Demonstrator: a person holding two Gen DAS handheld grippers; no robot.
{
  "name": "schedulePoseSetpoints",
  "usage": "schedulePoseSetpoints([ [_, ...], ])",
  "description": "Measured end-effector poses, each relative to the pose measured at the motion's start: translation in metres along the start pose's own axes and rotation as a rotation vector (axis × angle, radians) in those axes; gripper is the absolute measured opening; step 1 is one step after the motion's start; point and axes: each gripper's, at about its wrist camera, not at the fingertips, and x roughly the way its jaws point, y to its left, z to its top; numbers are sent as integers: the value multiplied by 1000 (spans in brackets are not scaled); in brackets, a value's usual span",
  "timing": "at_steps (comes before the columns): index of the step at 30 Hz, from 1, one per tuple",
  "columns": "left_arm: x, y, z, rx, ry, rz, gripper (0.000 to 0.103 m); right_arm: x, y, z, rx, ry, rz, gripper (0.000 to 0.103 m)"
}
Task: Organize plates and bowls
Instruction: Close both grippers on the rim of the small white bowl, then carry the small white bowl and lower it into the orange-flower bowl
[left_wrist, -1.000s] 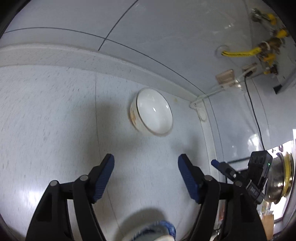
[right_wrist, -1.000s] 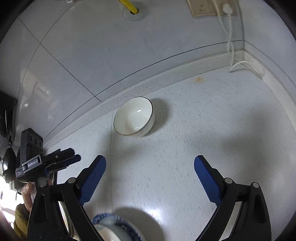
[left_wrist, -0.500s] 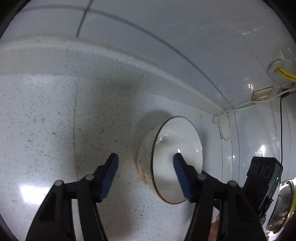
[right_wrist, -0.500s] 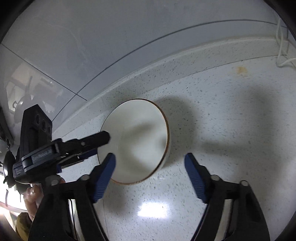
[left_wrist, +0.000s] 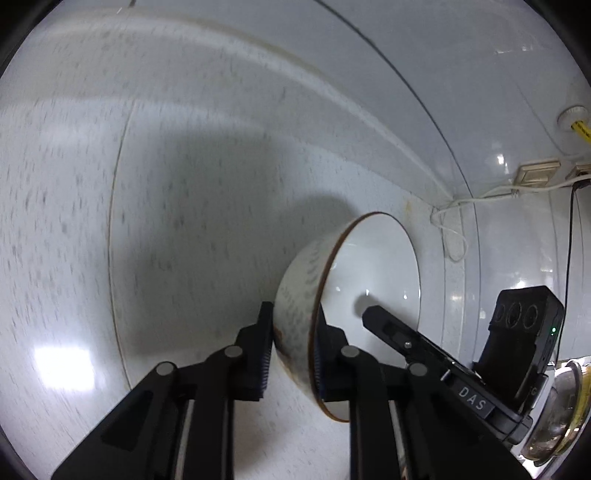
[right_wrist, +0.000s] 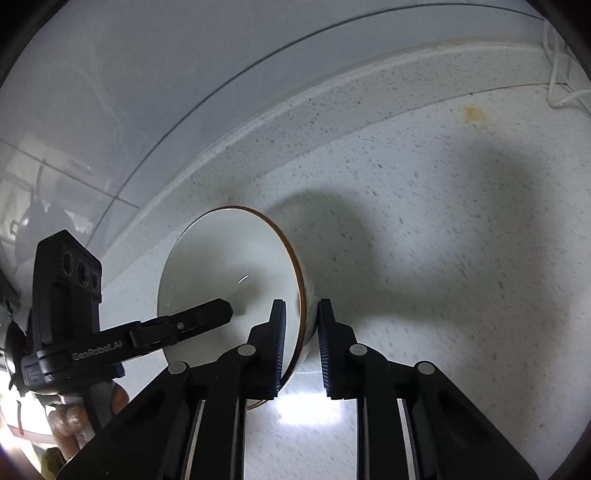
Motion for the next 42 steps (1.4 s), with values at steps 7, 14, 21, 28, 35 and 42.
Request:
schedulePoseSetpoints([
  [7,-13,-17,-56,-32,51,-36,18,-47,0,-41,6,5,-43,15],
  [14,-69,-55,-133,-1,27,-53,18,-122,26,-105,-2,-40,-55,15],
  [21,-149,-56,-226,-7,-5,-61,18,-183,66,-189,-49,-55,-36,15],
  [28,-172,-14,-296,-18,-3,21,19,-151,72,-246,-74,33,4,15],
  [35,-141,12,-319,-52,32,84,19,-113,51,-256,-45,101,19,15],
  [42,-127,-1,-320,-26,25,123,18,-113,52,-267,-65,110,26,14],
])
